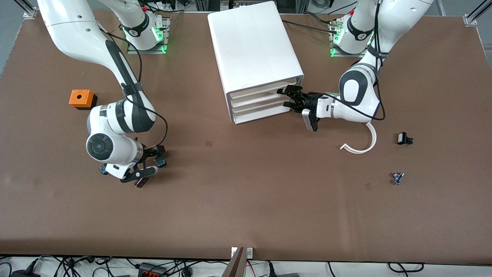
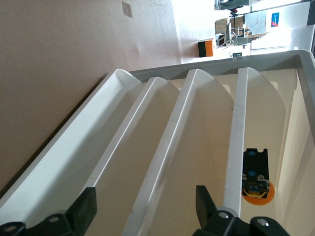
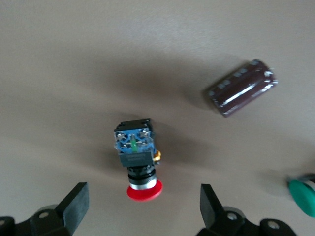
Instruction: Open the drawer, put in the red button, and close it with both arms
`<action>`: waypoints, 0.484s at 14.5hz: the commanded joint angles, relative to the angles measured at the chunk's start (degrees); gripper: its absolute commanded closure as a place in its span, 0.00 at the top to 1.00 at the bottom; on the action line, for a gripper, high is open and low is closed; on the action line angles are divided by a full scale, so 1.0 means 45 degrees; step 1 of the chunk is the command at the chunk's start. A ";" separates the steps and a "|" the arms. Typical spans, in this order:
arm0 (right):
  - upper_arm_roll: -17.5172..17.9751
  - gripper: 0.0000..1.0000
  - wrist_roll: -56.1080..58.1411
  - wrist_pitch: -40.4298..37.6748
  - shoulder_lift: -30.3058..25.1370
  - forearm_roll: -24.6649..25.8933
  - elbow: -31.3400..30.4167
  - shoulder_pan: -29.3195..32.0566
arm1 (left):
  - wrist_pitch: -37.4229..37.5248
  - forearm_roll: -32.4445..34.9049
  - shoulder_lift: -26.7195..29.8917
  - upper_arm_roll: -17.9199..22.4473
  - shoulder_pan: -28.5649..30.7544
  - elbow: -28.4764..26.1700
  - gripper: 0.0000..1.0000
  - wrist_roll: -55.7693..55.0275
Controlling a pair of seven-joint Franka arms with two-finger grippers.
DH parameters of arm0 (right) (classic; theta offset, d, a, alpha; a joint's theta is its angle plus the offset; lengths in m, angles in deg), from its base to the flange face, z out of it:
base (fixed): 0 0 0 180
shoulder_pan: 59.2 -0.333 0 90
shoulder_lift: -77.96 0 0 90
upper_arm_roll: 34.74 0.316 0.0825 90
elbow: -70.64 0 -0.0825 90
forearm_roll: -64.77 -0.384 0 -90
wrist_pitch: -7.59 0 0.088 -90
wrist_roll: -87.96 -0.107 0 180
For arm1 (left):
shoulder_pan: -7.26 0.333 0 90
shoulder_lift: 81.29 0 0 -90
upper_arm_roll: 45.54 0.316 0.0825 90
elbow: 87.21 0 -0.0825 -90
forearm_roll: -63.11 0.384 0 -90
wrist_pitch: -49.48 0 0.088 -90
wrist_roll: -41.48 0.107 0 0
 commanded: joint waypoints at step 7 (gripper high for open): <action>0.0077 1.00 0.1324 0.0365 0.0737 0.0086 0.0262 -0.0349 | -0.0148 -0.0420 -0.0616 -0.0270 0.0028 -0.0128 0.20 0.1109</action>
